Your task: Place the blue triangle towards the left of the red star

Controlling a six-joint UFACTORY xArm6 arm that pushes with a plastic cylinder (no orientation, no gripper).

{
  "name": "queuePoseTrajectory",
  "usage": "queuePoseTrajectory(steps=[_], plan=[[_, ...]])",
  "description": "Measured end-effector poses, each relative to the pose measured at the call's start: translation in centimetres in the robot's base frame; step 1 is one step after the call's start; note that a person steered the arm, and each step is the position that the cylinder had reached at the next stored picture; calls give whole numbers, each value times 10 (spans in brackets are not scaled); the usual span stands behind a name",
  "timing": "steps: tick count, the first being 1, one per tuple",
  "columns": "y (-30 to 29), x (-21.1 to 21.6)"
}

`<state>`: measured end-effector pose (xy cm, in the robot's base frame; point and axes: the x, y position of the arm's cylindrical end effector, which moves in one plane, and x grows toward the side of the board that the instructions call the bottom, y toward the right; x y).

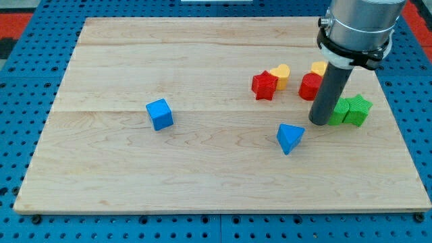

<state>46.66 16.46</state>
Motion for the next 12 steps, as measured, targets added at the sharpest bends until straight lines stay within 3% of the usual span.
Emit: queuePoseTrajectory(steps=[6,8,9,10,11,12], plan=[[-98,41],[-29,41],[-19,63],[-38,115],[-69,112],[-113,69]])
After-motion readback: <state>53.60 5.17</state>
